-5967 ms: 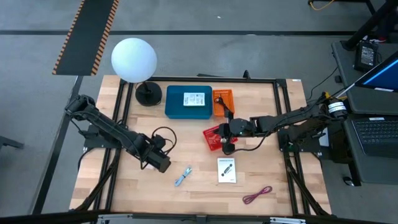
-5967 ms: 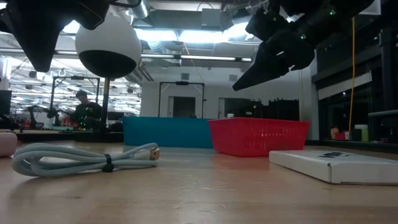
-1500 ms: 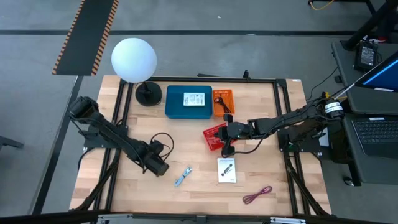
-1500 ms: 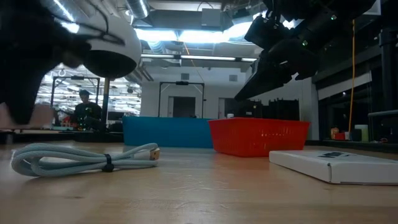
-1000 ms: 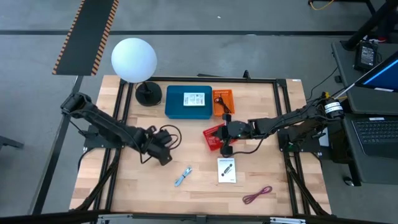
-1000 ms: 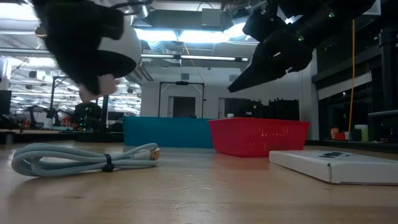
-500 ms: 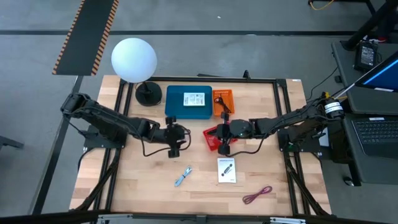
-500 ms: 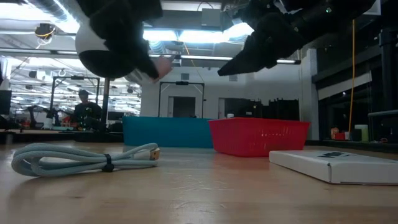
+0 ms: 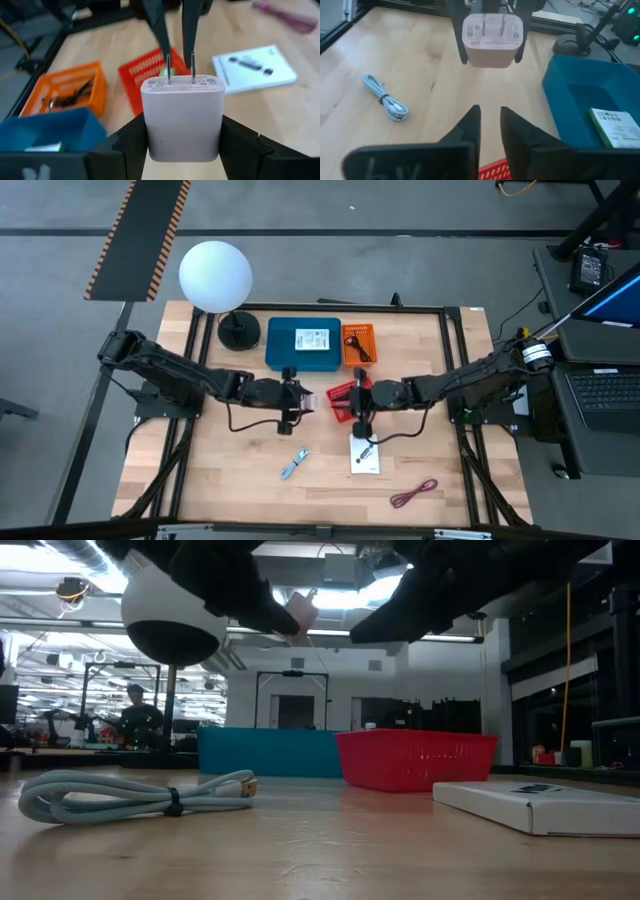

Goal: Pick and place items into bin
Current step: Put the pink charger adapter into the red bin

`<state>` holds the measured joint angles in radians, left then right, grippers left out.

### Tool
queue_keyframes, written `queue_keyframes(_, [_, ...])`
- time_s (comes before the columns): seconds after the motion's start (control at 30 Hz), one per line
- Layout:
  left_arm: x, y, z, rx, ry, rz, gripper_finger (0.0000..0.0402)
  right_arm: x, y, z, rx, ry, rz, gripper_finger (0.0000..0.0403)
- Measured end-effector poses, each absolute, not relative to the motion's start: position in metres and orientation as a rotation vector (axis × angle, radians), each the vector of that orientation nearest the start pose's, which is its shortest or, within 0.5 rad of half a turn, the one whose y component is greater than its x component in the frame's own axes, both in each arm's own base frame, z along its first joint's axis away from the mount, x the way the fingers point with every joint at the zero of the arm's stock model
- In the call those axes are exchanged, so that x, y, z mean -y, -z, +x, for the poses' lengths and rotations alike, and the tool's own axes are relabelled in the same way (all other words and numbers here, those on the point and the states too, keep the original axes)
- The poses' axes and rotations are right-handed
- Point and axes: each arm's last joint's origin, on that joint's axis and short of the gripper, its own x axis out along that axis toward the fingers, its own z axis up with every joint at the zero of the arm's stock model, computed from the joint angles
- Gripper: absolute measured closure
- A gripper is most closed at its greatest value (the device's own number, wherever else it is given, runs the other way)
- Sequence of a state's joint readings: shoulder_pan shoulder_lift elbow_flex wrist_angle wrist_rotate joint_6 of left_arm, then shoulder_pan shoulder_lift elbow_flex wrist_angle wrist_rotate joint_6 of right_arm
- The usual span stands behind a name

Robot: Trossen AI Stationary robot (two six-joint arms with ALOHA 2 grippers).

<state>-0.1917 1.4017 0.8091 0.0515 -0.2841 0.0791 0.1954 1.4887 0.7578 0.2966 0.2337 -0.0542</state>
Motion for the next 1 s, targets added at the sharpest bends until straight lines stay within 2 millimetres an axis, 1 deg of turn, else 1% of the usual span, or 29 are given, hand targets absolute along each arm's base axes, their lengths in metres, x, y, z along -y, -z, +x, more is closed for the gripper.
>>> queue_keyframes(0.17, [0.047,-0.222,0.29,-0.435,-0.046,0.217,0.0209,-0.056,-0.211,0.304,-0.384,0.02,-0.136,0.031])
queue_keyframes(0.27, [0.048,-0.225,0.291,-0.399,-0.011,0.242,0.0209,-0.056,-0.214,0.305,-0.354,0.02,-0.132,0.0282])
queue_keyframes(0.47, [0.049,-0.225,0.291,-0.395,0.01,0.264,0.0209,-0.056,-0.219,0.307,-0.296,0.018,-0.146,0.0224])
queue_keyframes(0.6, [0.049,-0.227,0.292,-0.377,0.008,0.261,0.0209,-0.056,-0.224,0.309,-0.244,0.024,-0.138,0.0193])
queue_keyframes(0.8, [0.049,-0.229,0.293,-0.349,0.026,0.277,0.0209,-0.056,-0.227,0.31,-0.213,0.025,-0.132,0.0168])
queue_keyframes(1.0, [0.041,-0.229,0.294,-0.353,0.012,0.265,0.0209,-0.056,-0.231,0.31,-0.169,0.025,-0.119,0.0165])
